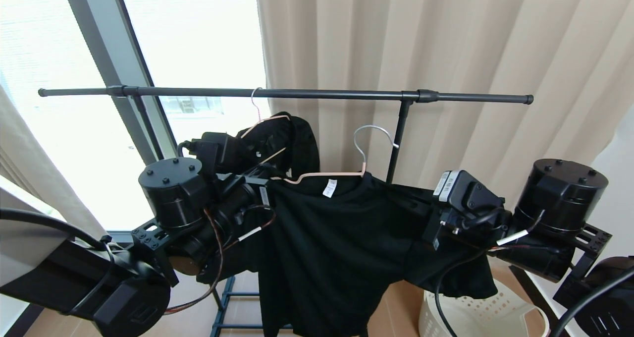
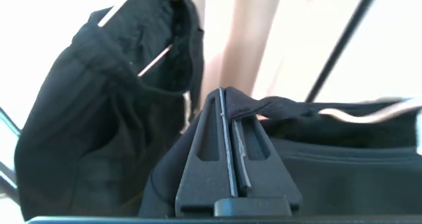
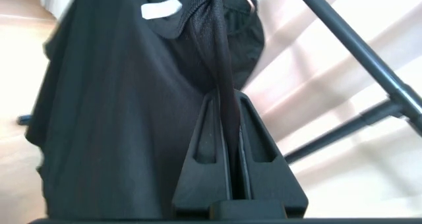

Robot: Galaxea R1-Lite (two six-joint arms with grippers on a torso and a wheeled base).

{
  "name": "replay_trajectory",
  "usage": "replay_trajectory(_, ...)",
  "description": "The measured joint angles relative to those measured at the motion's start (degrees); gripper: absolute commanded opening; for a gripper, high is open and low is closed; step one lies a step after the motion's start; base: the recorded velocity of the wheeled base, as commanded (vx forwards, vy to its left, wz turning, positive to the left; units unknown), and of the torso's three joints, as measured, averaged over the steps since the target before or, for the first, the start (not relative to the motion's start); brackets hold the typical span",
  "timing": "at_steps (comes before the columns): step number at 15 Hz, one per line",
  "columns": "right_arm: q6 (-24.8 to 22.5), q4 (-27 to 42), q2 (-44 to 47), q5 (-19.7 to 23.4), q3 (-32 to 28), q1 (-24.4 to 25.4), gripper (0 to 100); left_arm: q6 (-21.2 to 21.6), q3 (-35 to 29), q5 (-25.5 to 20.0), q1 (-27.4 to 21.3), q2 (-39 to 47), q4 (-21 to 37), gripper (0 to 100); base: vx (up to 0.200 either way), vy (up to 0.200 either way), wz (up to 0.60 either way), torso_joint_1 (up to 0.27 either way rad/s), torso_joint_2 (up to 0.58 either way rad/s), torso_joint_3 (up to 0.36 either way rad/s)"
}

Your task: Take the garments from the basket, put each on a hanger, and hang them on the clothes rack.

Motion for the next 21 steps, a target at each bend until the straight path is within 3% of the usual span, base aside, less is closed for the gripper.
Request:
replay_trajectory(5, 0.26, -0.11, 1.57, 0.11, -0.33, 0.66, 0, 0.0, 0.94, 0.02, -1.9, -1.22, -0.02, 0, 0.0, 0.0, 0.0, 0.0, 0.0, 0.0)
replay_trajectory(7, 1.67, -0.01, 1.8, 0.74, -0.33, 0.78, 0, -0.02, 1.0, 0.02, -2.4, -1.41, -0.02, 0, 0.0, 0.0, 0.0, 0.0, 0.0, 0.0)
replay_trajectory(9, 6.05, 0.0, 1.96, 3.67, -0.34, 1.38, 0, 0.0, 1.35, 0.13, -3.15, -1.71, 0.0, 0, 0.0, 0.0, 0.0, 0.0, 0.0, 0.0)
replay_trajectory(21, 13.28, -0.85, 7.56, 6.51, -2.93, 4.28, 0, -0.02, 2.95, 1.06, -11.45, -5.4, 0.72, 0, 0.0, 0.0, 0.0, 0.0, 0.0, 0.0)
